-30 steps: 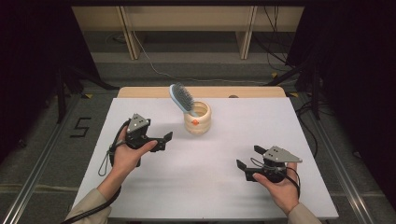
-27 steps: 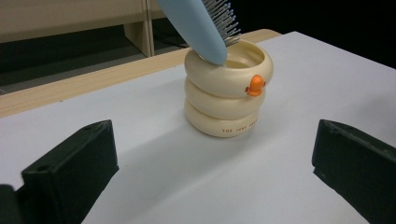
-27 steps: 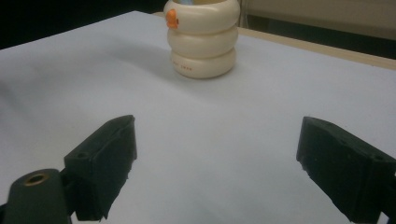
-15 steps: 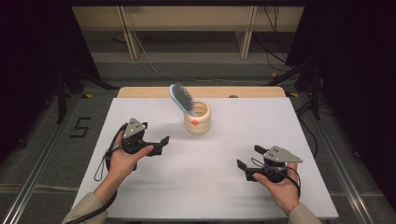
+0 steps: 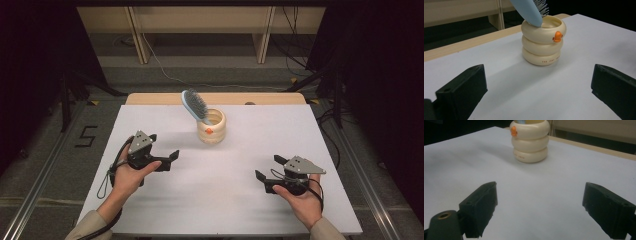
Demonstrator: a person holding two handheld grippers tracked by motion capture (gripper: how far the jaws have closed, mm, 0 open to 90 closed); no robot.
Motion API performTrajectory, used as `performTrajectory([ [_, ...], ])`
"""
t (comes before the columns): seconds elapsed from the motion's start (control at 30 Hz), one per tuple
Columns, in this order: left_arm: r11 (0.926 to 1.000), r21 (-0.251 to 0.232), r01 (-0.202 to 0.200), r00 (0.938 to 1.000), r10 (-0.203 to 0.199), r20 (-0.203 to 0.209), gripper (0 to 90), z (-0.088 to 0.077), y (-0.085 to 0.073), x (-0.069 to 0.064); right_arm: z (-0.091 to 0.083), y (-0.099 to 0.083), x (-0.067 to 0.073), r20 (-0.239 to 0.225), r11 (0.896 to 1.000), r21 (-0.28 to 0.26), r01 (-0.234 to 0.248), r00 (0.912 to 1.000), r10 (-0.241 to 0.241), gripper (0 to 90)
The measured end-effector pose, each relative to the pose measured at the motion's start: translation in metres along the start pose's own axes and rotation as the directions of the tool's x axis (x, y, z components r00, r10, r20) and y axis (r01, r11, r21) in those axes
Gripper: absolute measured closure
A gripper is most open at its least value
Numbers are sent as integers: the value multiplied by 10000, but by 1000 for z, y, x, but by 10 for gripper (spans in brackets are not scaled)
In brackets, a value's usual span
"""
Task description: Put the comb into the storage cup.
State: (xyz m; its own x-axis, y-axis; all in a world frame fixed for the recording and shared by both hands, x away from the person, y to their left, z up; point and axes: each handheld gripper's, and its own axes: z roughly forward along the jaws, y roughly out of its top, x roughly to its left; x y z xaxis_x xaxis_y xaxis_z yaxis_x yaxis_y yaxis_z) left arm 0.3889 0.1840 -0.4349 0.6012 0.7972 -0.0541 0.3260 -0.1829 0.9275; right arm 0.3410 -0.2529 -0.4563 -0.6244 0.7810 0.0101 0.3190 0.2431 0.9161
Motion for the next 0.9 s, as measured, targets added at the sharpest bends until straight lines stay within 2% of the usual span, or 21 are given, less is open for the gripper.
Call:
performTrajectory([
  [0.17, 10000, -71, -68, 10000, 68, 15, 0, -4, -6, 2, -3, -1, -3, 90, 10000, 18, 49, 9999, -49, 139],
  [0.47, 9998, 210, -22, 9999, 25, -140, 0, -11, -19, 7, -4, -2, -5, 130, 10000, 34, 34, 9999, -35, 143],
  [0.9, 9996, 287, -30, 9994, 40, -349, 0, -19, -33, 13, -6, -3, -6, 136, 10000, 39, 42, 9999, -42, 143],
])
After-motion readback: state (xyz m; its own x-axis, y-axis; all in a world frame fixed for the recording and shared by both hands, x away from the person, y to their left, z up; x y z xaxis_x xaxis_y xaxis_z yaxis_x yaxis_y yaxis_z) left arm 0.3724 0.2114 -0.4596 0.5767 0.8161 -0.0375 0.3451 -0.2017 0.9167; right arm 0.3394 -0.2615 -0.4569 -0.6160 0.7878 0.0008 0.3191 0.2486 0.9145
